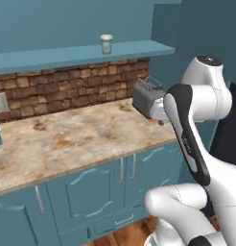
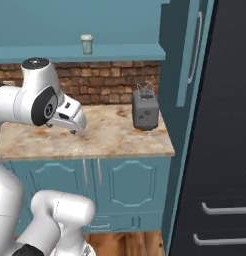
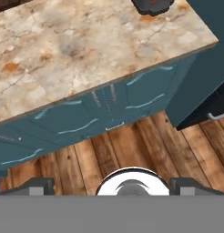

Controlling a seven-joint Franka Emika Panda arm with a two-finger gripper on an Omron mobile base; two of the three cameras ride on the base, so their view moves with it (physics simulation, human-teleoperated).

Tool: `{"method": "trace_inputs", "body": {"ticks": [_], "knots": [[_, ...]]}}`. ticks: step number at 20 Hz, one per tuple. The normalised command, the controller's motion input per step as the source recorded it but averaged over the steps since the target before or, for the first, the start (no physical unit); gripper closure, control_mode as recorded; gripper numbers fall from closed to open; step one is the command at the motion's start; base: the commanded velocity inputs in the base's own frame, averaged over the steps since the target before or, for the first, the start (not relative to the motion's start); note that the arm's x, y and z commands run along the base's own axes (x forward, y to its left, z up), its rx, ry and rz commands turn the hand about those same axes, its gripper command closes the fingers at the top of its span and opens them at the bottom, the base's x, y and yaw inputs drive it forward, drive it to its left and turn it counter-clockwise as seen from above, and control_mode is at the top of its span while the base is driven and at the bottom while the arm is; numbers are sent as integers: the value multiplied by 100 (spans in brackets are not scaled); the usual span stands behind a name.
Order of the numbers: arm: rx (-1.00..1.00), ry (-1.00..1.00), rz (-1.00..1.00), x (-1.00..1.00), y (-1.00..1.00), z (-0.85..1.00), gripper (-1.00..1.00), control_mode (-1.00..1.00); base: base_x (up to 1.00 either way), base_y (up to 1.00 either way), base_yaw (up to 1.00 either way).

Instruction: Sort all alcoholic drinks to one cabinet, and non-alcoholic drinks to the other.

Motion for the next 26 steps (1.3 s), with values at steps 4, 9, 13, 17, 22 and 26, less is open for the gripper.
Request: {"method": "trace_inputs", "body": {"ticks": [4, 9, 13, 17, 22, 26], "knots": [[0, 0, 0, 0, 0, 0, -100, 100, -30, -49, -72], [0, 0, 0, 0, 0, 0, -100, 100, -13, -52, -76], [0, 0, 0, 0, 0, 0, -100, 100, -9, -71, -71], [0, 0, 0, 0, 0, 0, -100, 100, -4, -82, -67], [0, 0, 0, 0, 0, 0, -100, 100, 0, -80, -61], [0, 0, 0, 0, 0, 0, -100, 100, 9, -70, -55]]}}
